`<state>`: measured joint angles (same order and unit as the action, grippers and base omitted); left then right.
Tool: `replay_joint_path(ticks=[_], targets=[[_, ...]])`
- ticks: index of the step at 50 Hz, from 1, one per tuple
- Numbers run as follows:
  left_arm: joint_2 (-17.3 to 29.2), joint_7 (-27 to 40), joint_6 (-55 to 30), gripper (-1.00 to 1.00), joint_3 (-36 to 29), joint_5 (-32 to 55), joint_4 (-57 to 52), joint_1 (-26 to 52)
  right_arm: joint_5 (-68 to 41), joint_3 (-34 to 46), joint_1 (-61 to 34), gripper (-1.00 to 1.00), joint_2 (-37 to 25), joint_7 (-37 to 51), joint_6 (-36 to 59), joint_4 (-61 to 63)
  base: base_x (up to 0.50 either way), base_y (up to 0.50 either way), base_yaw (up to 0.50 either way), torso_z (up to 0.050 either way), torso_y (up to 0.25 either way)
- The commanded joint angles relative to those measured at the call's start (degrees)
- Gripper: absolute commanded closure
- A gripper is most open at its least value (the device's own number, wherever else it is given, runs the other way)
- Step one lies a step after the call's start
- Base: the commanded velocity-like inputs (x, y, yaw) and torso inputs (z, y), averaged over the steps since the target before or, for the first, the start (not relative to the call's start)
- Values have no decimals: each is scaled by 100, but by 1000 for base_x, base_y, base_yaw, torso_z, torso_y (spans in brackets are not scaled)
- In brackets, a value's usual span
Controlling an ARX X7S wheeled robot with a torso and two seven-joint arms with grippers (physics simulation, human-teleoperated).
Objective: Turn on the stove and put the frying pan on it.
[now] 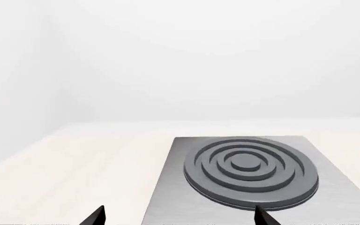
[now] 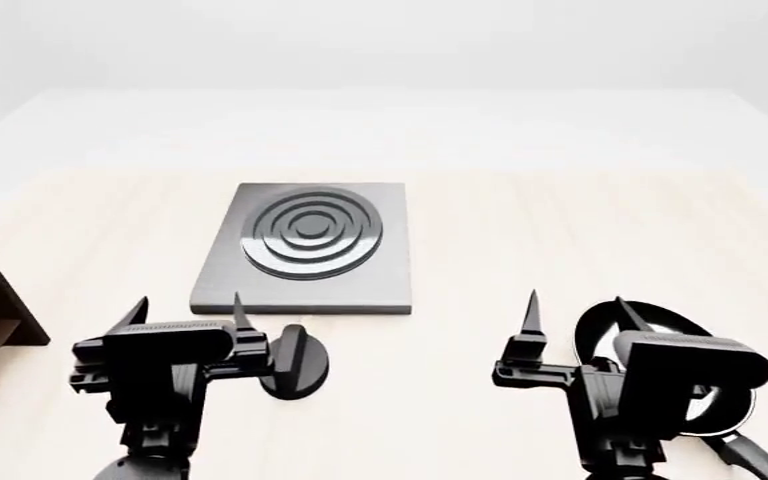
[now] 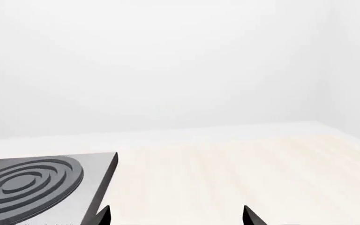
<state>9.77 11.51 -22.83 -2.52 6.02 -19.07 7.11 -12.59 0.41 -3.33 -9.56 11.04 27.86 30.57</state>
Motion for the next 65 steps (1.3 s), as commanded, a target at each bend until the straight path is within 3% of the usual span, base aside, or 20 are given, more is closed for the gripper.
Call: replay_joint_path(ticks=[1,23,40,65], targets=[[143,112,480,-100,7,-203,741,141,-22,86,-12,-100,-71,55,-17,-28,0,0,0,0,0],[151,304,1444,-100,-117,-437,2584,289,-115,207,-4,-100,-190,191,-75,-73,0,0,0,0,0],[86,378,1705,-100,-322,-543,3300,368,-195,263,16,-100,-265,283,-122,-103,0,0,0,0,0],[-96,96,1106,-100,-858,-433,2508,184,-310,301,11,-100,-358,373,-210,-202,0,0,0,0,0]])
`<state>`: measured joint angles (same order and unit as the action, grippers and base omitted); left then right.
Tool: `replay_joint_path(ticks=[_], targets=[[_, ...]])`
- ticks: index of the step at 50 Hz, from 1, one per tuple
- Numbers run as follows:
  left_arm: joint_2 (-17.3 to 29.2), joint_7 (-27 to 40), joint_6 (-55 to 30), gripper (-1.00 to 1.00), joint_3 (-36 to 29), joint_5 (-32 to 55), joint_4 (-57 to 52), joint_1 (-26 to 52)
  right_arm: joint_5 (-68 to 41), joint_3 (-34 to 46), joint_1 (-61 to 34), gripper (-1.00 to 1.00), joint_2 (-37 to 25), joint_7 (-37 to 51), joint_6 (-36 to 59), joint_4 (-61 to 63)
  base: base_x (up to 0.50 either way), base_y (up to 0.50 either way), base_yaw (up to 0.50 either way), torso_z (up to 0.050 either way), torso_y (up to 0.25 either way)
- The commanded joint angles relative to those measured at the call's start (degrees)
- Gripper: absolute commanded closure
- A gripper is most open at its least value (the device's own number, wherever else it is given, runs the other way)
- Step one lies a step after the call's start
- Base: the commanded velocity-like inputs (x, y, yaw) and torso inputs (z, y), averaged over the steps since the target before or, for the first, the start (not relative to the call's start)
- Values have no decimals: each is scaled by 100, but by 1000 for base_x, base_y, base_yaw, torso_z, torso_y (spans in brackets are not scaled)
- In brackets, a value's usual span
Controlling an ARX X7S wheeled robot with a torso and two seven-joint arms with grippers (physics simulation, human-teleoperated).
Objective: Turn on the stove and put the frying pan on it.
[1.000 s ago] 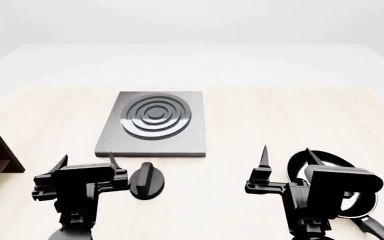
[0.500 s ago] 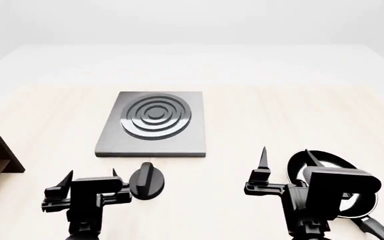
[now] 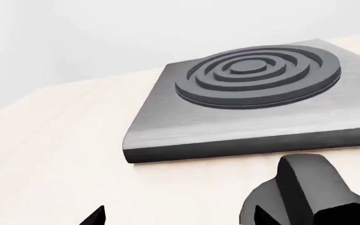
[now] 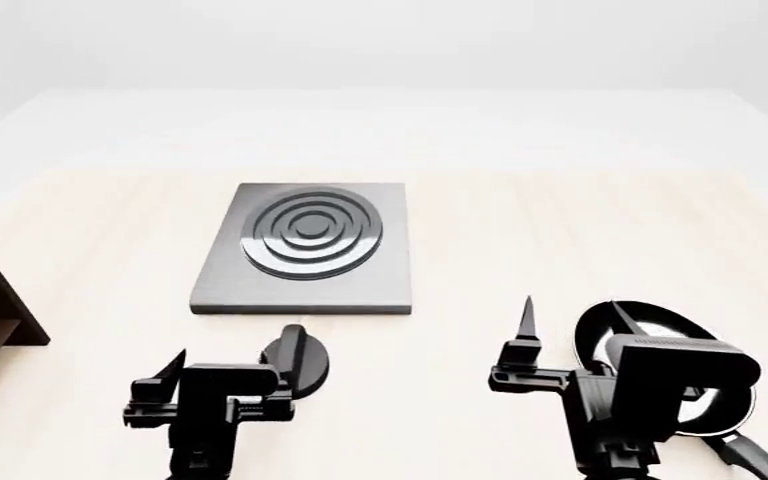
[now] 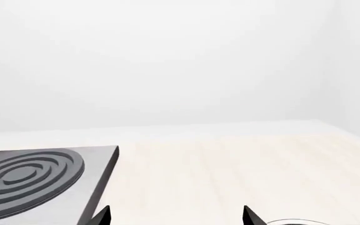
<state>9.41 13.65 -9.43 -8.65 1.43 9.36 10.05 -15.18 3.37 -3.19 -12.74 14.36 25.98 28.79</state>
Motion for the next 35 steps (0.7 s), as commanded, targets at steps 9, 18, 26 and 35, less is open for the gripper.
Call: replay_joint_path(ticks=[9,18,26,35], targets=[[-88,-228,-505,-100,-500,33,-753,-174,-90,-12,-3,-100,-65,70,-20,-20,0,0,0,0,0],[-101,-313,-750,-100,-688,76,-1221,-156,-122,-44,-6,-100,-92,102,-40,-40,0,0,0,0,0],[123,-449,-1658,-100,-415,551,-3032,-372,-126,-7,-33,-100,-112,125,-15,-55,0,0,0,0,0],[300,-307,-2319,-100,132,899,-4069,-327,-340,56,-165,-100,-231,64,434,146,0,0,0,0,0]])
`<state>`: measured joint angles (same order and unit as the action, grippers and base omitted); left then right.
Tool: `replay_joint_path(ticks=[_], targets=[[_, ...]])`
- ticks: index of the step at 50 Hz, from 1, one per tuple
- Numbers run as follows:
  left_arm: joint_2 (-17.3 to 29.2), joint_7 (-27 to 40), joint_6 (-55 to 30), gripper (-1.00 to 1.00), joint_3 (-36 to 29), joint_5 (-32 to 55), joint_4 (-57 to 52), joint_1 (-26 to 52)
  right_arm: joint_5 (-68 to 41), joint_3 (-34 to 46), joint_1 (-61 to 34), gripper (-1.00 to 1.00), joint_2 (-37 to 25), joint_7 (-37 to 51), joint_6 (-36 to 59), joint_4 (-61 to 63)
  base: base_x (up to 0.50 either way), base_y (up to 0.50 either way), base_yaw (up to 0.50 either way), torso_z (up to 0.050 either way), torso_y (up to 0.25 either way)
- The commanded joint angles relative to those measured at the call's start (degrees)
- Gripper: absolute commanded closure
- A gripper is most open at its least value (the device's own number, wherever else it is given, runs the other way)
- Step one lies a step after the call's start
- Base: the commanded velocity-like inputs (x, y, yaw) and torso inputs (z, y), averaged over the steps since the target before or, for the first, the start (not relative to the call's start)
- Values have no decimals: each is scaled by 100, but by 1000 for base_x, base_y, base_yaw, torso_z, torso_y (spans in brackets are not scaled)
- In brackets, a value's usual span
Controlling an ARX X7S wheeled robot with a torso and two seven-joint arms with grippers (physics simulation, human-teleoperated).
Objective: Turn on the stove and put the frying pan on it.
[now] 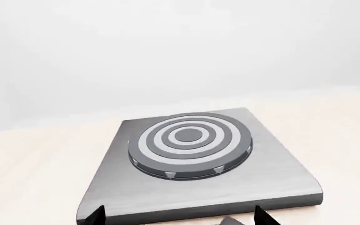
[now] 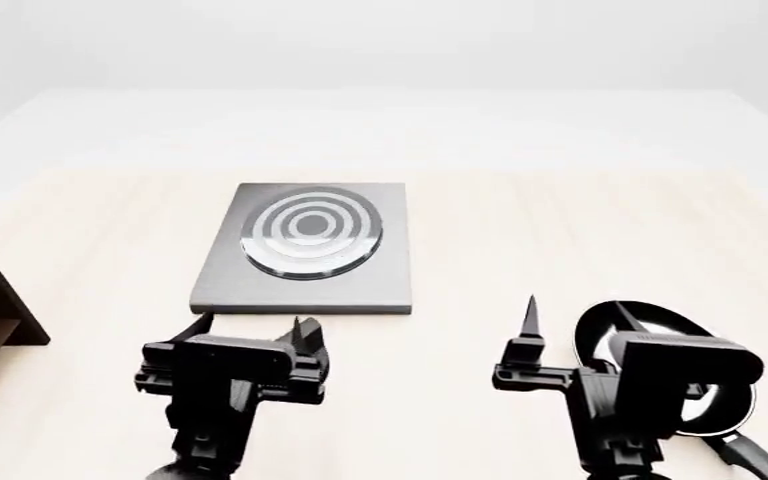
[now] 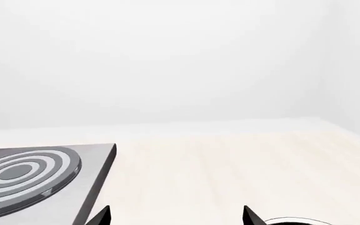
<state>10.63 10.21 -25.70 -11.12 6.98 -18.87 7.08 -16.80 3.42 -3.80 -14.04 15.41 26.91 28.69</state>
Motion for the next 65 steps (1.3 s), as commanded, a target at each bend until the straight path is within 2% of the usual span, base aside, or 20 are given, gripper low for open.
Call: replay_joint_path(ticks=[1,15,19,21,22,26,28,31,35,36,37,40,48,50,51,53,60,65], targets=[[189,26,-695,-100,396,366,-1248,-35,-198,58,-115,-100,-115,-31,412,188,0,0,0,0,0],[382,121,-726,-100,707,433,-1591,-131,-699,8,-734,-100,-629,93,2058,1346,0,0,0,0,0],[371,112,-655,-100,823,508,-1390,-100,-1364,-262,-1093,-100,-788,-76,2854,1751,0,0,0,0,0],[374,100,-624,-100,914,578,-1379,-120,-2119,-573,-1273,-100,-864,-533,3171,1872,0,0,0,0,0],[378,90,-624,-100,969,626,-1383,-131,-2227,-654,-1519,-100,-921,-302,3629,1941,0,0,0,0,0],[407,80,-595,-100,1109,716,-1386,-156,-2310,-551,-2052,-100,-1213,-119,4218,2215,0,0,0,0,0],[429,89,-585,-100,1160,732,-1407,-163,-2305,-421,-2196,-100,-1370,-205,4249,2250,0,0,0,0,0],[456,94,-580,-100,1253,781,-1434,-174,-2694,-670,-2602,-100,-1381,-208,4781,2243,0,0,0,0,0],[466,82,-551,-100,1259,807,-1437,-202,-2786,-511,-3224,-100,-1755,-277,5194,2196,0,0,0,0,0],[468,74,-532,-100,1203,783,-1455,-222,-2758,-291,-3545,-100,-1868,-215,5468,2118,0,0,0,0,0],[472,59,-498,-100,1175,776,-1476,-247,-2869,-324,-3697,-100,-1869,-312,5526,2073,0,0,0,0,0],[485,50,-496,-100,1170,794,-1481,-241,-2734,220,-4051,-100,-2202,-415,5545,1994,0,0,0,0,0],[496,39,-440,-100,1224,862,-1450,-273,-2695,1075,-4478,-100,-2869,-536,6135,1671,0,0,0,0,0],[503,36,-419,-100,1243,876,-1433,-276,-3123,1264,-4667,-100,-3124,-526,6290,1438,0,0,0,0,0],[502,37,-417,-100,1244,882,-1427,-270,-3763,1316,-4823,-100,-3260,-193,6302,1105,0,0,0,0,0],[497,39,-371,-100,1212,852,-1364,-258,-3991,1816,-5127,-100,-3496,36,6246,992,0,0,0,0,0],[499,47,-374,-100,1119,836,-1367,-242,-3811,3624,-6133,-100,-4097,-491,6203,271,0,0,0,0,0],[518,58,-360,-100,1127,836,-1322,-235,-3561,4252,-6348,-100,-4381,-921,6028,166,0,0,0,0,0]])
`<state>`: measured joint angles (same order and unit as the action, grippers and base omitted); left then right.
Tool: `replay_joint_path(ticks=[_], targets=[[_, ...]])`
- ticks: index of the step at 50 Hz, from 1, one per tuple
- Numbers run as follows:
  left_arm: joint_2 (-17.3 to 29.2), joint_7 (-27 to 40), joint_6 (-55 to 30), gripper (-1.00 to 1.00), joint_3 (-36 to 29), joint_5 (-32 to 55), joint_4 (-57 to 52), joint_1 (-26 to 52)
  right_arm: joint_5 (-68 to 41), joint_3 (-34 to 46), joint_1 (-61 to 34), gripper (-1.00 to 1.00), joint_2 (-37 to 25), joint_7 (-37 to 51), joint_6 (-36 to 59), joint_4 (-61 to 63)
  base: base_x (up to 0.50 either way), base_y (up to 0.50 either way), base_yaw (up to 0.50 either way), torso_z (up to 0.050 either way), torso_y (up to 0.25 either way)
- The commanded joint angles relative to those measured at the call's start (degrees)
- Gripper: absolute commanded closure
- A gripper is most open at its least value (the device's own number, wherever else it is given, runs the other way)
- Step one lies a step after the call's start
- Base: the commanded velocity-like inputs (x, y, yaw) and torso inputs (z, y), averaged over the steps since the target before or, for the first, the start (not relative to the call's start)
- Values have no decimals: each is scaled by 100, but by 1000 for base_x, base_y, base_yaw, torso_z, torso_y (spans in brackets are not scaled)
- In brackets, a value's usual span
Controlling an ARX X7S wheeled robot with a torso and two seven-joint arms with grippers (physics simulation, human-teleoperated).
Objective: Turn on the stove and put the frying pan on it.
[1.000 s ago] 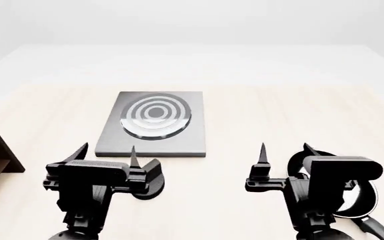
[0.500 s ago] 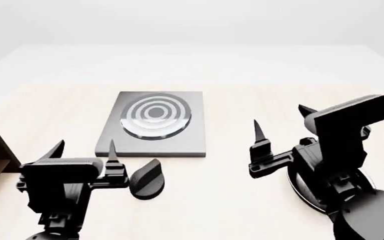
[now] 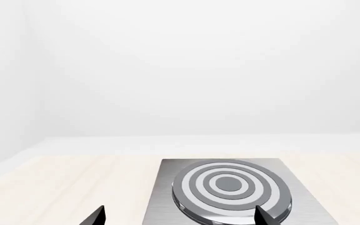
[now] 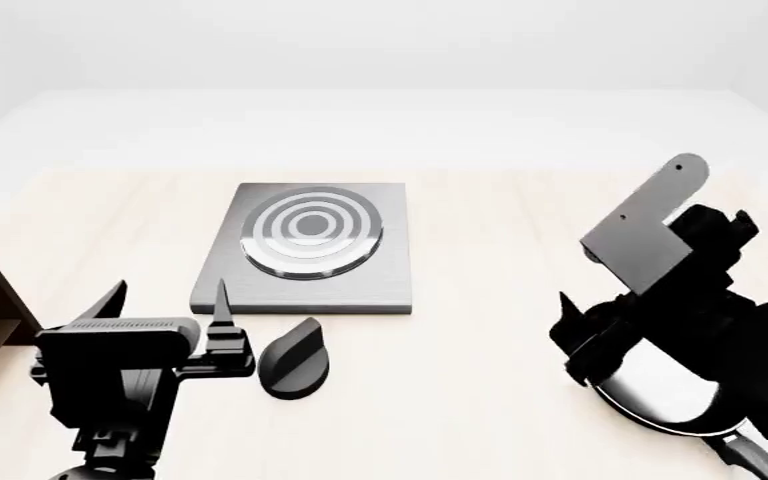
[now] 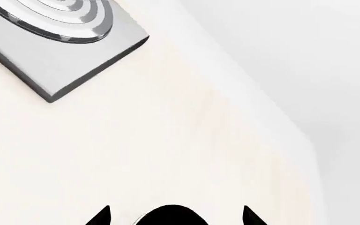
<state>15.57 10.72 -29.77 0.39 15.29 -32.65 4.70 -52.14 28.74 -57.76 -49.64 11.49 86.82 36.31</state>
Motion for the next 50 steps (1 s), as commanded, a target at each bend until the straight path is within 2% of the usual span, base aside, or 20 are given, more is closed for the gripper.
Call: replay_joint_path(ticks=[1,5,10,16,37,50], targets=[[26,10,46,-100,-25,7,62,5,-9,1920,-1040,-100,-924,-710,99,-598,0,0,0,0,0],[35,12,52,-100,-44,11,67,8,-185,2062,-1265,-100,-1000,-647,297,-832,0,0,0,0,0],[48,14,68,-100,-80,-16,92,19,-466,2750,-1494,-100,-1272,-935,265,-909,0,0,0,0,0],[57,23,94,-100,-107,-22,109,9,-437,3027,-1298,-100,-1437,-902,70,-936,0,0,0,0,0],[97,74,170,-100,-180,-41,164,-22,-815,3038,-359,-100,-1770,-607,-605,-1403,0,0,0,0,0],[118,111,180,-100,-245,-54,180,-27,-658,3127,-366,-100,-2038,-586,-550,-1607,0,0,0,0,0]])
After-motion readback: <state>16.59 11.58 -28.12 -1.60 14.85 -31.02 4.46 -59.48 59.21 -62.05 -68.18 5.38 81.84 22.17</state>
